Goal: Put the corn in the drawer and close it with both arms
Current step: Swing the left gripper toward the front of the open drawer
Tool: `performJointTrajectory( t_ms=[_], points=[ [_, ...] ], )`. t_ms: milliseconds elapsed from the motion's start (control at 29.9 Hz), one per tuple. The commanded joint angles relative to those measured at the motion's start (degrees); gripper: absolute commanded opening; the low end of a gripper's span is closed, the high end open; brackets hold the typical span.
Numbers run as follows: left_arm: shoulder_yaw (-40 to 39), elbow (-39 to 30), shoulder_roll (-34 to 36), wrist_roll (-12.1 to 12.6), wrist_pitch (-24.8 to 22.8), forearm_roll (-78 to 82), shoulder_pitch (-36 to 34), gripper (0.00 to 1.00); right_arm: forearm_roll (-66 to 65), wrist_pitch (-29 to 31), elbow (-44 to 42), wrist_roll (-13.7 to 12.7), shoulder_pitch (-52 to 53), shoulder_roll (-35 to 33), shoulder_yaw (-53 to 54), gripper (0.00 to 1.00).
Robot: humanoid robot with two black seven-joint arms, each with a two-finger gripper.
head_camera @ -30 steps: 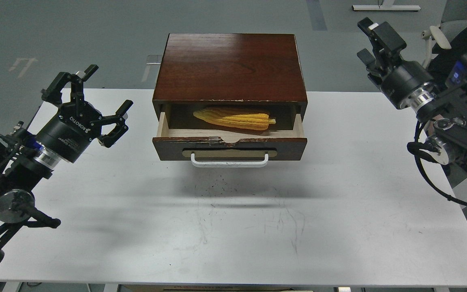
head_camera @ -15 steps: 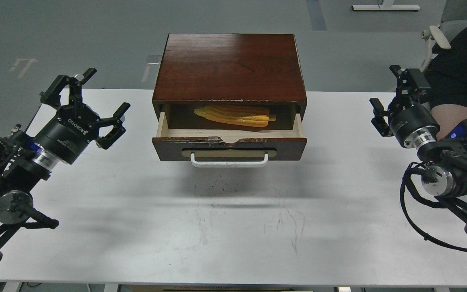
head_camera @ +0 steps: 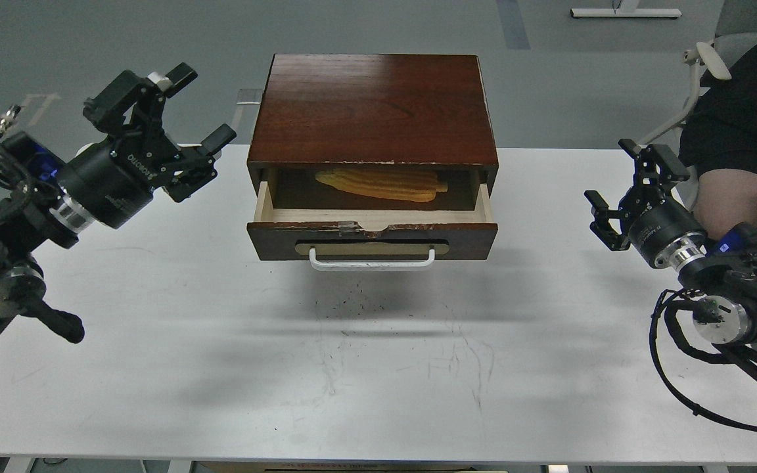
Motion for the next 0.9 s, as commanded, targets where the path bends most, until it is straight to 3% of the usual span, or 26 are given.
performJointTrajectory(
  t_ms=[0, 201, 501, 602, 635, 668, 702, 769, 835, 869],
  points=[
    [0.7, -5.8, -0.5, 0.0, 0.0, 13.1, -4.0, 1.00, 0.0, 0.0, 0.1, 0.0, -0.1, 0.0, -0.1, 1.00],
    [1.7, -11.5, -5.1, 0.0, 0.0, 36.7, -5.5, 1.00, -0.6, -0.1, 0.1, 0.0, -0.9, 0.0, -0.3, 1.00],
    [9.7, -11.5, -14.6, 0.0, 0.0, 55.0, -5.3, 0.91, -0.6, -0.1, 0.0, 0.0, -0.9, -0.3, -0.3, 1.00],
    [12.2, -11.3, -14.9, 0.0, 0.0, 55.3, -5.1, 0.74, -0.6, -0.1, 0.1, 0.0, -0.9, -0.4, -0.3, 1.00],
    [13.3, -11.2, -14.8, 0.0, 0.0, 55.4, -5.0, 0.65, -0.6, -0.1, 0.1, 0.0, -0.9, -0.4, -0.3, 1.00],
    [14.1, -11.2, -14.7, 0.0, 0.0, 55.4, -4.8, 0.46, -0.6, -0.1, 0.0, 0.0, -0.9, -0.5, -0.3, 1.00],
    [14.2, -11.2, -14.7, 0.0, 0.0, 55.4, -4.8, 0.46, -0.6, -0.1, 0.0, 0.0, -0.9, -0.5, -0.3, 1.00],
    [14.9, -11.1, -14.8, 0.0, 0.0, 55.4, -4.7, 0.14, -0.6, -0.1, 0.1, 0.0, -1.0, -0.7, -0.4, 1.00],
    [15.1, -10.3, -14.9, 0.0, 0.0, 55.2, -4.5, 0.00, -0.7, -0.1, 0.1, 0.0, -1.1, -0.7, -0.4, 1.00],
    [15.1, -9.3, -14.9, 0.0, 0.0, 55.1, -4.2, 0.00, -0.7, -0.1, 0.1, 0.0, -1.5, -0.7, -0.4, 1.00]
  ],
)
